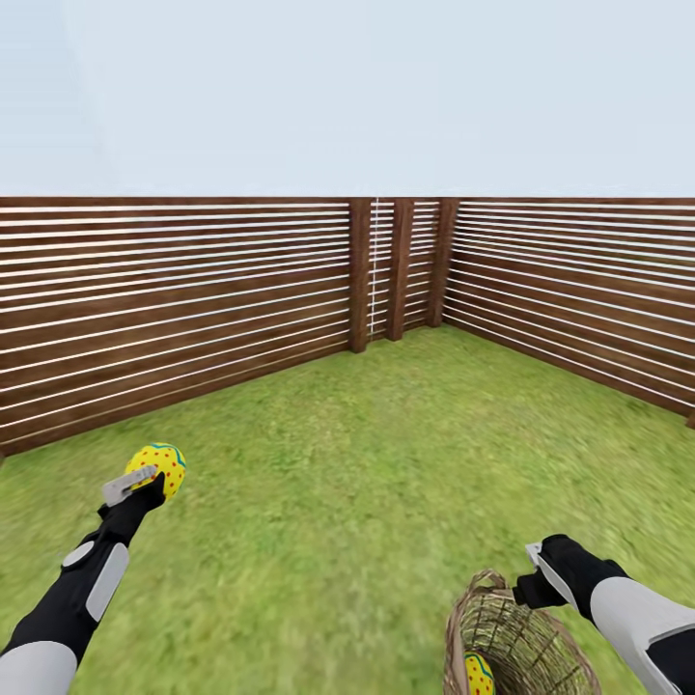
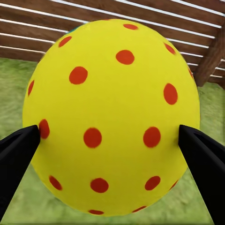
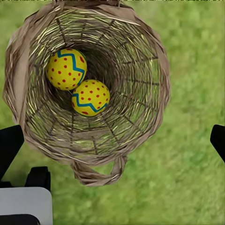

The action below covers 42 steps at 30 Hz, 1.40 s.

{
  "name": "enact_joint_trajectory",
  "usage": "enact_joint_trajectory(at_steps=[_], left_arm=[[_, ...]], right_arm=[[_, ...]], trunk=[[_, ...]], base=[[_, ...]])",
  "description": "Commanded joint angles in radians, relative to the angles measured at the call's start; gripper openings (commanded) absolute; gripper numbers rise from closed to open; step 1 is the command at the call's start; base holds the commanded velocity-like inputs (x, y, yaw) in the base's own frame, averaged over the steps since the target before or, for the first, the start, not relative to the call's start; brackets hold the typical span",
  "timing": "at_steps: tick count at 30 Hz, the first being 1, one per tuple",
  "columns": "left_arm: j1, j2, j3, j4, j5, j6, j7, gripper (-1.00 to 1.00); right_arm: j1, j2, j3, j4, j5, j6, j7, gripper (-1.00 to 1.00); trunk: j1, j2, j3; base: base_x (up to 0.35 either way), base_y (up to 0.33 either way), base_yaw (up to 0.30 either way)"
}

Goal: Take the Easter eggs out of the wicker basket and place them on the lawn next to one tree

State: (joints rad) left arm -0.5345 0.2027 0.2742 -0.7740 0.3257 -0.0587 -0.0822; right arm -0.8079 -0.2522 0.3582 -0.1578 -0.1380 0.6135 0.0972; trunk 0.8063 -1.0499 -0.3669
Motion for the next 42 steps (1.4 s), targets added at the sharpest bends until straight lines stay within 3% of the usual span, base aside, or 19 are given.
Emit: enact_joint_trajectory(at_steps=[1, 3, 7, 14, 18, 23, 33, 38, 42], left_arm=[[-0.001, -0.002, 0.002, 0.001, 0.01, -0.001, -0.007, -1.0], [-0.001, -0.003, 0.002, 0.002, 0.006, -0.001, -0.007, -1.0], [-0.001, -0.005, 0.002, 0.002, -0.041, -0.001, -0.006, -1.0], [-0.001, -0.006, 0.002, 0.004, -0.043, -0.001, -0.007, -1.0], [-0.001, -0.032, 0.002, 0.005, -0.045, -0.003, -0.007, -1.0], [-0.001, -0.035, 0.002, 0.004, -0.045, -0.003, -0.007, -1.0], [-0.001, -0.037, -0.002, 0.004, -0.047, -0.003, -0.007, -1.0], [-0.001, -0.05, -0.002, 0.004, -0.09, -0.003, -0.005, -1.0], [-0.001, -0.063, -0.001, 0.004, -0.103, -0.003, -0.005, -1.0]], right_arm=[[0.0, -0.001, 0.008, -0.003, -0.009, 0.005, 0.001, 1.0], [0.0, -0.001, 0.009, -0.004, -0.009, 0.005, 0.001, 1.0], [0.0, -0.001, 0.009, -0.006, -0.008, 0.005, 0.001, 1.0], [0.0, 0.0, 0.01, -0.006, -0.007, 0.005, 0.001, 1.0], [0.0, 0.001, 0.01, -0.006, -0.005, 0.004, 0.001, 1.0], [0.0, 0.001, 0.011, -0.005, -0.001, -0.015, 0.001, 1.0], [0.0, 0.002, 0.012, -0.005, -0.003, -0.017, 0.001, 1.0], [0.0, 0.001, 0.011, -0.004, -0.004, -0.017, 0.001, 1.0], [0.0, 0.001, 0.01, -0.005, -0.005, -0.017, 0.001, 1.0]], trunk=[[0.004, -0.008, -0.004], [0.012, -0.022, -0.011], [0.027, -0.05, -0.023], [0.054, -0.099, -0.045], [0.069, -0.127, -0.058], [0.088, -0.162, -0.073], [0.127, -0.232, -0.105], [0.146, -0.267, -0.12], [0.154, -0.281, -0.127]], base=[[0.0, 0.0, 0.0], [0.0, 0.0, 0.0], [0.0, 0.0, 0.0], [0.0, 0.0, 0.0], [0.0, 0.0, 0.0], [0.0, 0.0, 0.025], [0.0, 0.0, 0.284], [0.0, 0.0, 0.27], [0.0, 0.0, 0.04]])
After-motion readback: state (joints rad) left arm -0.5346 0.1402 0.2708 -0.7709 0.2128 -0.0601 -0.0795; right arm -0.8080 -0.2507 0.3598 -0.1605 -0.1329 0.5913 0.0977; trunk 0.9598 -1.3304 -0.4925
